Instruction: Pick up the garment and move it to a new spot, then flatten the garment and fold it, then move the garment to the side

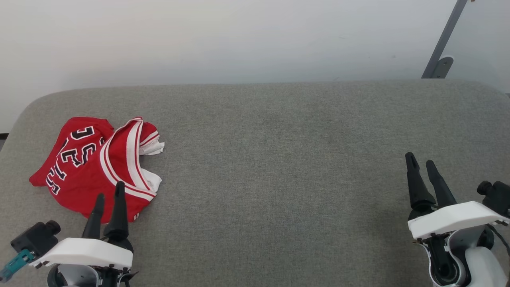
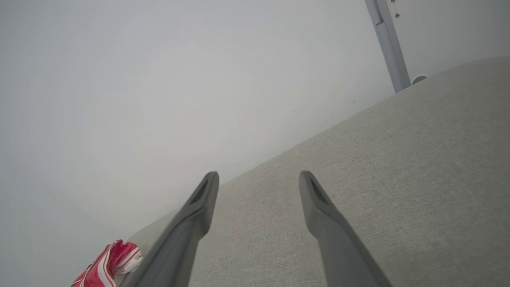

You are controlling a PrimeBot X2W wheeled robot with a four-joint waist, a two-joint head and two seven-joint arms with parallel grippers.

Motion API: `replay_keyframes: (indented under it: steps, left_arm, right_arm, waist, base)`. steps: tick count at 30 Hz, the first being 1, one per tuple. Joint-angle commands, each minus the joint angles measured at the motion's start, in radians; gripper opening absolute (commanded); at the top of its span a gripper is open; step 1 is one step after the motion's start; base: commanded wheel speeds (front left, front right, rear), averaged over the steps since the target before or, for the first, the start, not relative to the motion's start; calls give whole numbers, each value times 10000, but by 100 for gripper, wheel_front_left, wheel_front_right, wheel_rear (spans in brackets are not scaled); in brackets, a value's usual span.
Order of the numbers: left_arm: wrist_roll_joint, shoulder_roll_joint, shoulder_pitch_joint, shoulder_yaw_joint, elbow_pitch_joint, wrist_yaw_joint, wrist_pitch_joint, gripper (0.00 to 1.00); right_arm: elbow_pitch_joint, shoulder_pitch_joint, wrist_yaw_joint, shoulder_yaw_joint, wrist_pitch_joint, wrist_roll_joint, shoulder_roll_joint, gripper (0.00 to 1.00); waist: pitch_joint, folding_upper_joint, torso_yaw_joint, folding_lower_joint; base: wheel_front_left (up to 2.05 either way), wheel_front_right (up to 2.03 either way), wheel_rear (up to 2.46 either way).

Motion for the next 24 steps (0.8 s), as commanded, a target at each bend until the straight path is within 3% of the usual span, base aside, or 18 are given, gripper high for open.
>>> replay_keyframes:
  steps: [1, 24]
  left_arm:
    - [428, 140, -63, -45, -160, 21, -108, 100]
    - [2954, 468, 188, -261, 54, 60, -742, 100]
  right_arm:
    - [-30, -277, 17, -10, -131, -461, -53, 100]
    - [623, -669, 18, -114, -493, -4005, 12, 100]
  waist:
    - [-2, 0, -8, 0]
    - [26, 0, -65, 0]
  base:
    - [0, 0, 0]
    - [0, 0, 0]
